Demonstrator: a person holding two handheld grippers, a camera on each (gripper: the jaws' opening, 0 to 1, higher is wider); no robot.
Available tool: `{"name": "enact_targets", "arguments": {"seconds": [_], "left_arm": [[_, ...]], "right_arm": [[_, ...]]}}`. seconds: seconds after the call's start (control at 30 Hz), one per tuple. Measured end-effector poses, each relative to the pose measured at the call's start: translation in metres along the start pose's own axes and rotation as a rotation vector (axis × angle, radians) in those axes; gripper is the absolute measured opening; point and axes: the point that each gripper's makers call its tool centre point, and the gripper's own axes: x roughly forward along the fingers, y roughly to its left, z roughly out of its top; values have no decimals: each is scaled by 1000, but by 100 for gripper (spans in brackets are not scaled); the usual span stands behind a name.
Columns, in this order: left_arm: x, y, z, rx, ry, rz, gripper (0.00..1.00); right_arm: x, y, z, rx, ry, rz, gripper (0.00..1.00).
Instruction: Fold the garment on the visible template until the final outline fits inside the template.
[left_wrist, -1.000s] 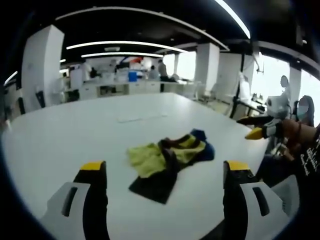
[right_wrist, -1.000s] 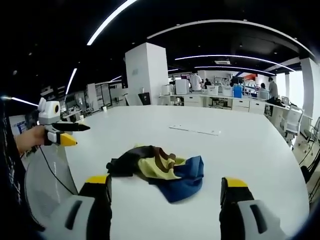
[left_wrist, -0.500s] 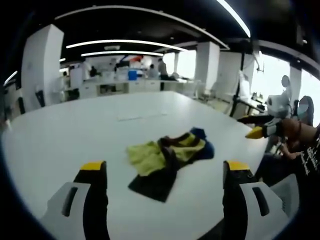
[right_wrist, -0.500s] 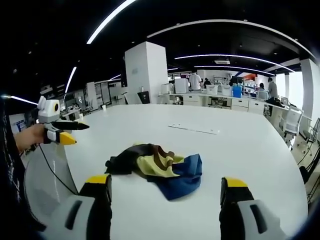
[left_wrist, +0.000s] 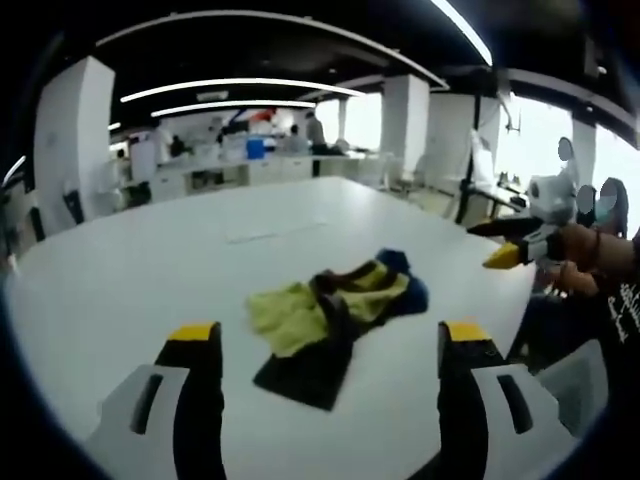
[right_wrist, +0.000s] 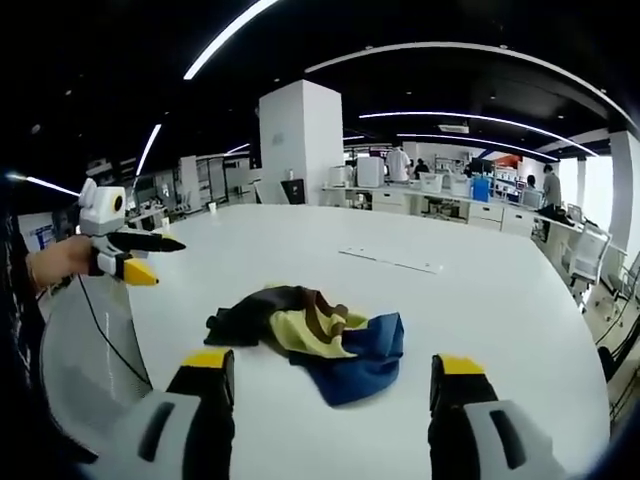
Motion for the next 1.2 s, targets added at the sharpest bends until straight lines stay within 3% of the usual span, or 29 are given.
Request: {"name": "enact_targets", "arguments": {"seconds": [0.3,0.5,0.67,0.87,1.2], "left_arm": [[21,0,-4,-11,3,-30,73],[35,-1,-5,4,13,-44,67],[46,-2,-5,-34,8,-61,65],[60,-6,-12,-1,28,-75,65],[81,-7,-20,1,33,-104,50]], "right_arm": [[21,-5,5,-40,4,17,61],[40,-2,2,-61,32,56,58],[55,-2,-4,-39,49,72,53],[69,-3,-7,-57,58,78,43],[93,-15,-18,-76,98,80,29]]}}
